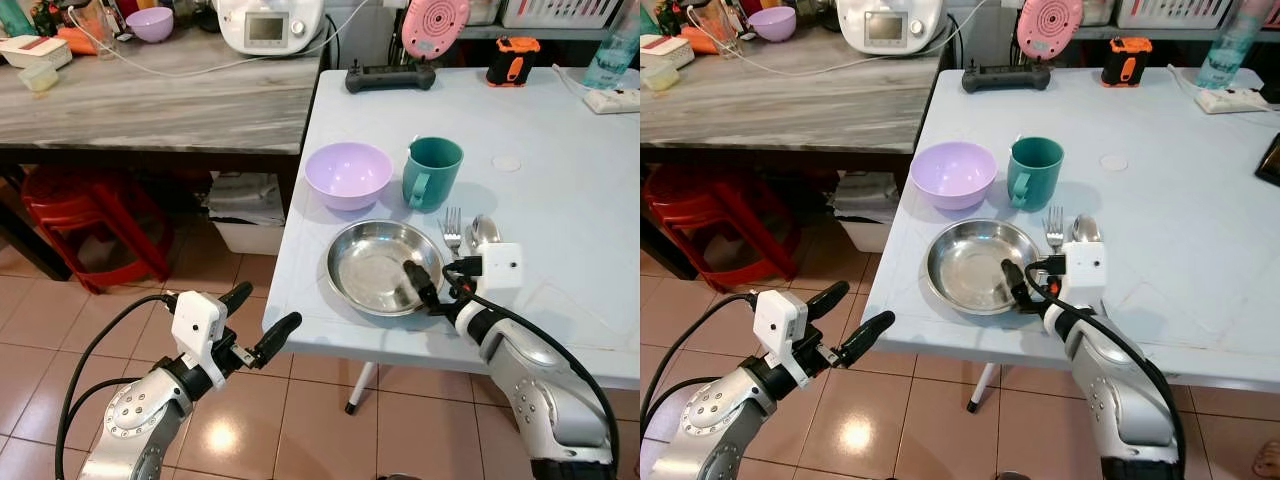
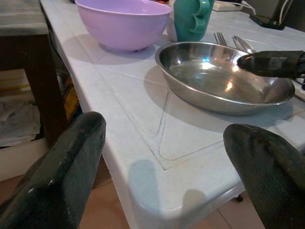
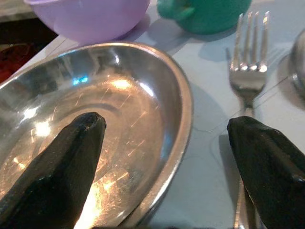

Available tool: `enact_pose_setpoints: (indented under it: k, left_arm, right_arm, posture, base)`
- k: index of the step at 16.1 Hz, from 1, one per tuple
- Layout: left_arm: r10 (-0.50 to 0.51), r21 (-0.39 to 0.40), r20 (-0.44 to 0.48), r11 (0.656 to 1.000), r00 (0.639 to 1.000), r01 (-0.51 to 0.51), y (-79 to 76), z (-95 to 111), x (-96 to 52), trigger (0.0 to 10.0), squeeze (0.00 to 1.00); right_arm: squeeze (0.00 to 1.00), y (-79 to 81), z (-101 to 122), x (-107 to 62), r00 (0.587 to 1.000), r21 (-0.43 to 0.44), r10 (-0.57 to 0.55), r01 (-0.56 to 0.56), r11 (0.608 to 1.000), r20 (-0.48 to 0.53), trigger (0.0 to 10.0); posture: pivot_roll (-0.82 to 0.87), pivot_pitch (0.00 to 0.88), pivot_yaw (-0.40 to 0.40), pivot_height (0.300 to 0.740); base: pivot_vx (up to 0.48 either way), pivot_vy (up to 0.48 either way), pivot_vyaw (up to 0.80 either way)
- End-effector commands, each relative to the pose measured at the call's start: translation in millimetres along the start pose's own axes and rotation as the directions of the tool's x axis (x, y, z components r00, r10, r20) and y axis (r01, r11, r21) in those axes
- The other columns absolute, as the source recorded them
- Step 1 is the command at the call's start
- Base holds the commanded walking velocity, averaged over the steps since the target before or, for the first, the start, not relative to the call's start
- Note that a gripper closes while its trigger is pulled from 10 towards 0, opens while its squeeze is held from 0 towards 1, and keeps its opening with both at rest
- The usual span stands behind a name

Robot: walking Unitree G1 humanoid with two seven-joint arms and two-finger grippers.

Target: Setting the table

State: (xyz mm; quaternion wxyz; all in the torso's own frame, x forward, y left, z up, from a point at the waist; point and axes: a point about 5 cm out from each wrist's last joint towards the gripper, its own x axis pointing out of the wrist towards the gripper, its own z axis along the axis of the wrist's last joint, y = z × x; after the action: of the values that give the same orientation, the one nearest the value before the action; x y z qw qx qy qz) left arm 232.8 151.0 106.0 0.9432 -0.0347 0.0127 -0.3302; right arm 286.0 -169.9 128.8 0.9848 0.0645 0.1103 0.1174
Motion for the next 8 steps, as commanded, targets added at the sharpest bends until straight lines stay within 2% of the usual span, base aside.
enact_pose_setpoints:
  k: [1,2,3,4,8]
  left_arm:
    - [-0.018,0.013,0.014,1.0,1.0,0.018,-1.8,4.5,0.4,10.0,0.0]
    - [-0.021,0.012,0.014,1.0,1.0,0.021,-2.1,4.5,0.6,10.0,0.0]
    - [-0.025,0.011,0.017,1.0,1.0,0.025,-2.3,5.0,0.8,10.0,0.0]
    - [-0.034,0.011,0.02,0.999,0.999,0.033,-3.0,5.8,1.1,10.0,0.0]
    - [-0.069,0.005,0.036,0.998,0.997,0.069,-7.6,8.9,1.7,10.0,0.0]
  right_arm:
    - [0.0,3.3,-1.5,3.0,0.999,0.0,0.031,-0.031,1.0,-0.013,9.4]
    - [0.0,4.3,-1.7,4.2,0.999,0.002,0.049,-0.049,0.999,-0.018,4.4]
    - [0.0,5.4,-2.7,5.6,0.998,0.006,0.063,-0.063,0.998,-0.03,0.5]
    - [0.0,6.1,-4.1,5.9,0.997,0.005,0.07,-0.07,0.998,-0.039,0.0]
    - [0.0,7.6,-11.4,5.7,0.993,-0.007,0.091,-0.092,0.996,-0.078,0.0]
  posture:
    - [-0.13,0.146,0.069,0.74]
    - [-0.13,0.146,0.069,0.74]
    - [-0.13,0.146,0.069,0.74]
    - [-0.13,0.146,0.069,0.74]
    - [-0.12,0.148,0.069,0.74]
  base:
    - [0.0,0.0,0.0]
    - [0.0,0.0,0.0]
    - [0.0,0.0,0.0]
    - [0.0,0.0,0.0]
    - [0.0,0.0,0.0]
